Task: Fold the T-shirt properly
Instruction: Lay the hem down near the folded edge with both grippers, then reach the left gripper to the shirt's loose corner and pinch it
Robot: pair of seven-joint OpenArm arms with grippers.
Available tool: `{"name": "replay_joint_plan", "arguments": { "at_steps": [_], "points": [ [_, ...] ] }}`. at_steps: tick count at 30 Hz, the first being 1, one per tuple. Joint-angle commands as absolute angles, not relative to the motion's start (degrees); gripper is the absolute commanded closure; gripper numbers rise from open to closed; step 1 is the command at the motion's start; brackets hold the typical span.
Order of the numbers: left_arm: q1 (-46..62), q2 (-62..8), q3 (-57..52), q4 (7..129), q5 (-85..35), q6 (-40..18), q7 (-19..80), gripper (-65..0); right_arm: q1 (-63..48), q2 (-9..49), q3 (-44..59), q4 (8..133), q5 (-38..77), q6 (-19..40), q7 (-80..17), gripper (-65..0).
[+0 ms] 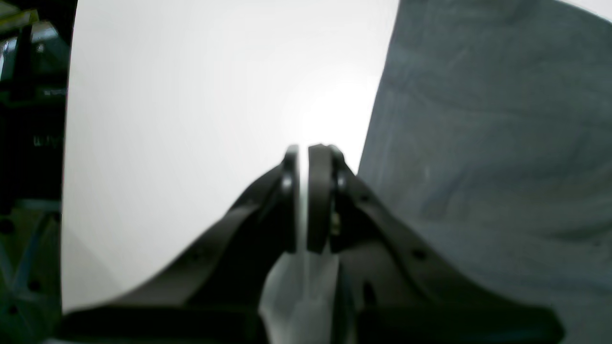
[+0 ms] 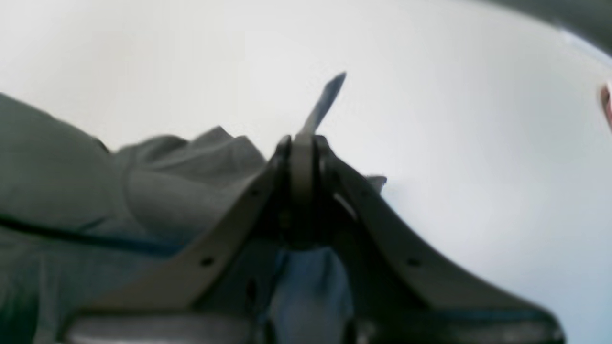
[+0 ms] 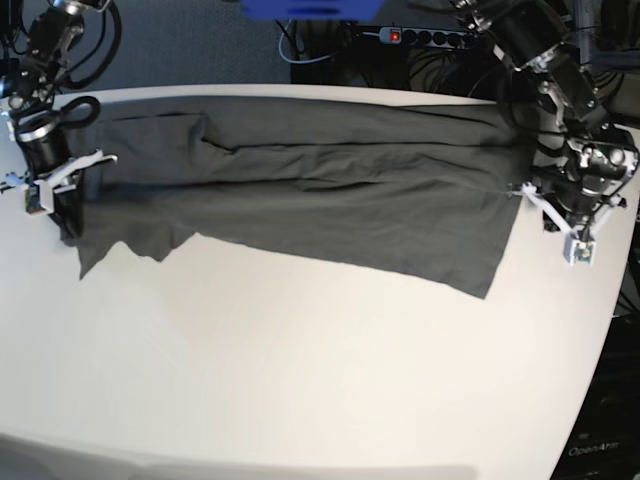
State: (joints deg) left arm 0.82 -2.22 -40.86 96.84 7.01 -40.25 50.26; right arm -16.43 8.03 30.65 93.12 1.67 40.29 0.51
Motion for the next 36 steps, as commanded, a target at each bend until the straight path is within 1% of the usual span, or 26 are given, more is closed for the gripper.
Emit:
{"name": "replay_joint_plan", "arguments": {
  "at_steps": [1,7,11,18,23,29,32,36],
  "points": [
    [-0.2,-2.9,-41.0,97.8,6.2,-40.0,49.0,-2.5,-15.7,8.8,30.9,94.1,3.1,40.0,2.9,-1.3],
    [-1.0,-3.4,-40.9,96.5,6.5,-40.0,48.0,-2.5,-15.3,8.3,30.5,94.1,3.1,40.0,2.5,-1.3],
    [-5.0,-3.6,-40.8,92.4,8.3,-40.0,48.2,-2.4,-15.3,8.3,30.4,94.1,3.0,40.0,2.6,-1.3],
    [-17.2,-3.1,-40.8,83.2,17.9,-40.0,48.8,-2.4,-15.2,8.3,30.3,94.0,2.9,40.0,2.5,-1.2],
    [-25.2,-1.9,-40.8,73.5,26.6,-40.0,53.9,-2.5,-15.2,8.6,28.6,94.0,2.8,40.0,2.5,-1.2],
    [-28.3,-0.7,-40.8,66.7,32.7,-40.0,56.8,-2.5,-15.2,8.6,27.5,93.6,2.8,40.0,2.4,-1.2],
    [-28.3,0.7,-40.7,67.2,35.2,-40.0,56.7,-2.4,-15.3,8.5,27.5,93.6,2.8,40.0,2.4,-1.2],
    [-29.5,0.6,-40.8,66.9,35.0,-40.0,57.1,-2.6,-15.4,8.5,27.5,93.6,2.8,40.0,2.4,-1.2]
  ]
}}
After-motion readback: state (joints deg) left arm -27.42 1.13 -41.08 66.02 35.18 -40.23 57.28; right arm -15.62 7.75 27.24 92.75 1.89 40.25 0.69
